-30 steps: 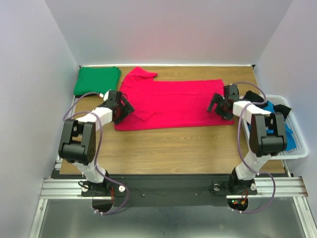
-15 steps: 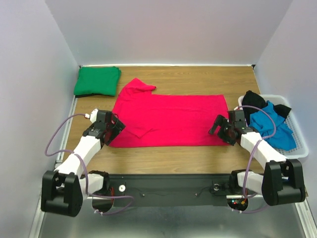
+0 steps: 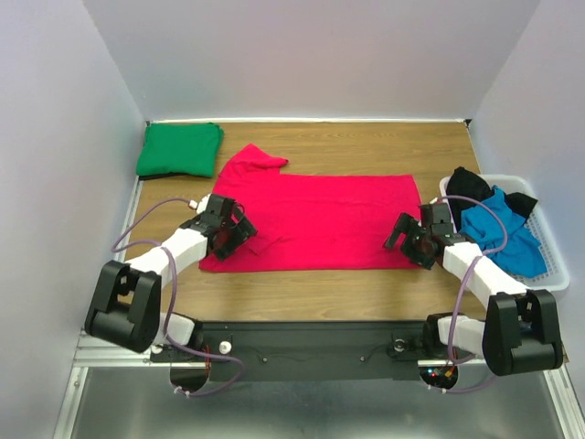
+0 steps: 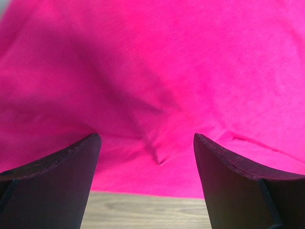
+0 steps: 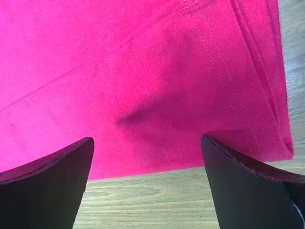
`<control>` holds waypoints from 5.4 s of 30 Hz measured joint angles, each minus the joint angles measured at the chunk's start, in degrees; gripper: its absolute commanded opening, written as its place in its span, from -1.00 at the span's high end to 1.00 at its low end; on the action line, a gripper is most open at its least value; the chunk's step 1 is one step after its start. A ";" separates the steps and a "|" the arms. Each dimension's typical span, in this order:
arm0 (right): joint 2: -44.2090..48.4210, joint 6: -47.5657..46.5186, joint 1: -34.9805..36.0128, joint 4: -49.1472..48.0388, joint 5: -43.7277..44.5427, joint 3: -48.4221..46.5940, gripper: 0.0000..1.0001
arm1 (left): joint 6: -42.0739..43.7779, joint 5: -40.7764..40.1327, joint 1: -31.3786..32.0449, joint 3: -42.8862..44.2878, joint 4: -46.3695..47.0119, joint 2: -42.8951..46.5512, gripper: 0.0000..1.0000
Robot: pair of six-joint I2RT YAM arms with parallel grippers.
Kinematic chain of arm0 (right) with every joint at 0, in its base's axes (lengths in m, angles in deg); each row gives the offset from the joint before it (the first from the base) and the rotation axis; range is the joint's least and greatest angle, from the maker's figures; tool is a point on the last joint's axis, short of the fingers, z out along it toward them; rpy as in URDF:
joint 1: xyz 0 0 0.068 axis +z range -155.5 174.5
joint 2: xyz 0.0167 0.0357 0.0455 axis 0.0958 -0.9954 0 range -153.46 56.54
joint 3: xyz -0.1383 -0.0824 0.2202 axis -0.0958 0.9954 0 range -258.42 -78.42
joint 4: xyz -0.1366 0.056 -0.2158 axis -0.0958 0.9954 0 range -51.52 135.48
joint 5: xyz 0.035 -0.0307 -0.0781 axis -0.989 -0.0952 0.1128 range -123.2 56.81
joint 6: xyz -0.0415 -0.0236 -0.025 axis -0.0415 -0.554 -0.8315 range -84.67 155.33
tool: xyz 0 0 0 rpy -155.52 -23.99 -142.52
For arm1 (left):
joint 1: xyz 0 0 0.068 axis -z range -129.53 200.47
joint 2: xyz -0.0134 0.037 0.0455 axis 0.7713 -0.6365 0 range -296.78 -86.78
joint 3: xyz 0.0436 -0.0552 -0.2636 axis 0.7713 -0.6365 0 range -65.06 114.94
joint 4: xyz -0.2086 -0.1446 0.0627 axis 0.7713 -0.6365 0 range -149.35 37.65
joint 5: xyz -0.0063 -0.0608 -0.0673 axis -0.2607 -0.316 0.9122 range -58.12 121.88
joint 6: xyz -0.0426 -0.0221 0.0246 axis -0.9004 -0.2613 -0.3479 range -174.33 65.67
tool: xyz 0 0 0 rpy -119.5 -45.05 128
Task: Fold and stack the t-shirts
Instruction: Fold the tshirt
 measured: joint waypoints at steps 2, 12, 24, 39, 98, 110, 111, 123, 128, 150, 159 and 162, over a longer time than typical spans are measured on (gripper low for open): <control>0.00 0.00 0.00 0.00 0.00 0.00 -1.00 | 0.00 0.15 0.48 1.46 1.05 -2.47 -0.81; -0.57 -0.02 0.00 -0.07 0.44 -0.04 -1.00 | 0.02 0.42 1.25 4.31 4.33 -7.15 -0.82; -0.57 -0.07 0.00 -0.07 1.09 -0.04 -1.00 | 0.02 0.72 1.95 7.98 6.49 -10.73 -0.82; -0.42 -0.55 0.00 0.04 1.73 -0.04 -1.00 | 4.63 2.80 2.47 28.65 10.93 -28.61 -0.80; 0.72 -2.45 0.00 1.86 0.81 -1.81 -1.00 | 8.28 -9.20 3.43 28.30 3.69 -24.57 -0.82; 0.81 -5.22 1.27 2.10 -1.55 -9.27 -1.00 | 7.63 -9.33 3.41 10.34 6.32 -6.01 -0.91; -0.92 -5.40 1.81 1.66 -1.60 -9.84 -1.00 | 7.63 -8.92 3.34 10.12 6.45 -7.48 -0.91; -10.69 -5.07 5.09 -4.55 -2.40 -6.54 -1.00 | 3.48 -6.27 1.51 -0.57 13.66 -5.73 -0.92; -2.97 -2.01 5.09 -7.02 -4.15 0.33 -1.00 | 1.09 -3.91 1.42 -8.22 14.91 3.06 -0.97; -2.16 -0.20 5.09 7.48 -0.07 -18.47 -1.00 | 13.84 -10.54 0.44 36.02 -9.94 -6.82 -0.90; -12.85 -3.02 5.09 7.61 4.57 -25.68 -1.00 | 31.80 -10.32 -3.48 79.52 -15.02 -49.92 -0.69; -13.44 -3.54 5.09 7.65 5.77 -25.83 -1.00 | 34.60 -10.21 -4.46 88.41 -17.27 -59.63 -0.64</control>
